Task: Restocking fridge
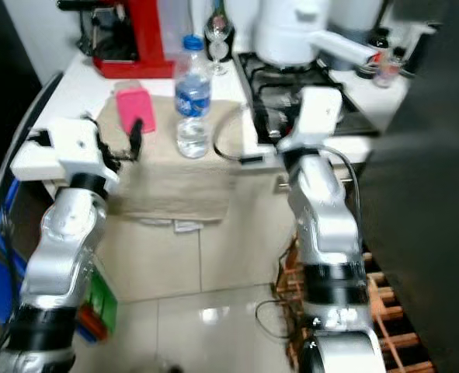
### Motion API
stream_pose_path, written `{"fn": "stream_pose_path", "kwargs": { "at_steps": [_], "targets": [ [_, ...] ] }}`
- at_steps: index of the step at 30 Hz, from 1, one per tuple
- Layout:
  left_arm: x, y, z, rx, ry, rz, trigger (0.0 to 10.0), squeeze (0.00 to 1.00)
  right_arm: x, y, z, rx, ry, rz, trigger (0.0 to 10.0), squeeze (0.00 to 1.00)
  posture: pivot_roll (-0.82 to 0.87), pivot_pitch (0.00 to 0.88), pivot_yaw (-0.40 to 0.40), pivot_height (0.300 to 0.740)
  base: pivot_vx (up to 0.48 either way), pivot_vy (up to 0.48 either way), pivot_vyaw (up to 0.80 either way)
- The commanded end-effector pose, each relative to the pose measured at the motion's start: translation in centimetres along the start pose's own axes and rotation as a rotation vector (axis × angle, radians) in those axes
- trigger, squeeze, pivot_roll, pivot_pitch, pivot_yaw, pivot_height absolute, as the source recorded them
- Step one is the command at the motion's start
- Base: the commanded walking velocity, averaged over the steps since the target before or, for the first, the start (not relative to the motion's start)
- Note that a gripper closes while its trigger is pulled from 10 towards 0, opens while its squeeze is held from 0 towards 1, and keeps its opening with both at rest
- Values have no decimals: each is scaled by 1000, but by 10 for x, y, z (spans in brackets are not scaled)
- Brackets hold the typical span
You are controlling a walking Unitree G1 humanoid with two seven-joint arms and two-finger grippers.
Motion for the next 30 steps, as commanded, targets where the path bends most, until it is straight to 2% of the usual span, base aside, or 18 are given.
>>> {"fn": "stream_pose_path", "kwargs": {
  "at_steps": [1,5,7,8,9,11,13,14,15,17,18,21,24,28,30],
  "targets": [
    [-4,10,-14,2,-40,-41,10000,0,2,9,-14,11,-39,-22,10000,384,-16,0,-18,740,0,0,0],
    [-13,22,-17,18,-81,-74,10000,0,4,8,-19,21,-50,-15,10000,380,-22,0,-19,740,0,0,0],
    [-24,33,-17,67,-117,-89,10000,0,6,5,-25,24,-68,-2,10000,380,-25,0,-21,740,0,0,0],
    [-24,33,-17,67,-117,-89,10000,0,6,5,-25,24,-68,-2,10000,380,-25,0,-21,740,0,0,0],
    [-37,42,-20,109,-202,-91,10000,0,8,4,-29,30,-84,8,10000,376,-34,0,-17,740,0,0,0],
    [-45,49,-22,136,-276,-95,10000,0,11,3,-33,34,-96,16,10000,380,-38,0,-14,740,0,0,0],
    [-55,51,-19,135,-324,-93,10000,0,13,1,-38,35,-112,24,10000,380,-42,0,-11,740,0,0,0],
    [-64,49,-20,122,-388,-71,10000,0,16,-1,-41,30,-121,33,10000,376,-49,0,2,740,0,0,0],
    [-64,49,-20,122,-388,-71,10000,0,16,-1,-41,30,-121,33,10000,376,-49,0,2,740,0,0,0],
    [-73,45,-22,126,-472,-34,10000,0,20,-6,-36,12,-94,56,10000,380,-63,0,23,740,0,0,0],
    [-73,45,-22,126,-472,-34,10000,0,20,-6,-36,12,-94,56,10000,380,-63,0,23,740,0,0,0],
    [-84,38,-22,132,-529,-1,10000,0,28,-17,-21,-56,14,103,10000,376,-81,0,47,740,0,0,0],
    [-90,35,-21,137,-562,12,10000,0,35,-21,-13,-59,81,129,10000,376,-99,0,55,740,0,0,0],
    [-99,41,-11,130,-602,3,10000,0,55,-23,1,-52,236,189,10000,380,-127,0,60,740,0,0,0],
    [-102,44,-7,131,-605,-2,10000,0,59,-24,3,-55,256,201,10000,380,-131,0,60,740,0,0,0]
  ]
}}
Point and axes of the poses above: a point about 5 cm out from each wrist's last joint towards the gripper, its own x axis pointing back from the gripper into the wrist, its own y axis along the axis of the wrist's last joint, z = x × y, the point moved 2 cm from there along -x, pointing out of the wrist towards the gripper, and after that the axes turned 1 degree about x, right-handed, at the moved point
